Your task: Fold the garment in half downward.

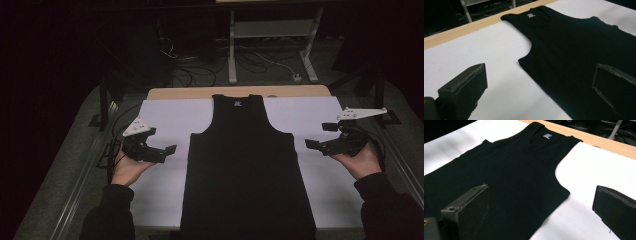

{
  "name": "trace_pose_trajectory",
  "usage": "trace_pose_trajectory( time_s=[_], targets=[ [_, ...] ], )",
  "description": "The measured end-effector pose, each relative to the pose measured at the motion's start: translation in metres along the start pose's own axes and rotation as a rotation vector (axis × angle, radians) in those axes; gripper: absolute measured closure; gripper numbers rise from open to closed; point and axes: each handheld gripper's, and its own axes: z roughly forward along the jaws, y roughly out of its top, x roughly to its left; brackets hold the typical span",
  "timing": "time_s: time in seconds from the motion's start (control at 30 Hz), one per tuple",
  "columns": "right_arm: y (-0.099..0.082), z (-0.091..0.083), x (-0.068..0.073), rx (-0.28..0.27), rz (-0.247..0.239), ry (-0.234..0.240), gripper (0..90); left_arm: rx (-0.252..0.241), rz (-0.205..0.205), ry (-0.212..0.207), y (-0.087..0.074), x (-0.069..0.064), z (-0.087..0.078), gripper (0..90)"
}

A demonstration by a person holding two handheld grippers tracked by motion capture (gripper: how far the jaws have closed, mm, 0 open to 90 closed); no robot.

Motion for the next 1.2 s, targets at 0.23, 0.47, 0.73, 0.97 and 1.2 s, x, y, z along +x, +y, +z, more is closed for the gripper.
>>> trace_pose_trajectory(
  time_s=[0.23,0.47,0.73,0.97,1.2],
  targets=[
    [0.005,0.012,-0.002,0.030,-0.010,0.011,0.5,0.028,0.002,-0.025,0.006,0.001,0.016,0.0],
    [0.009,0.022,-0.004,0.040,-0.019,0.017,0.5,0.056,0.004,-0.047,0.011,0.004,0.031,0.0],
    [0.010,0.034,-0.008,0.065,-0.019,0.019,0.6,0.074,-0.003,-0.060,0.013,0.009,0.040,0.0],
    [0.013,0.042,-0.010,0.088,-0.020,0.023,0.6,0.079,-0.007,-0.059,0.022,0.015,0.044,0.0],
    [0.024,0.043,-0.015,0.086,-0.017,0.020,0.6,0.102,0.000,-0.059,0.030,0.022,0.048,0.0]
  ],
)
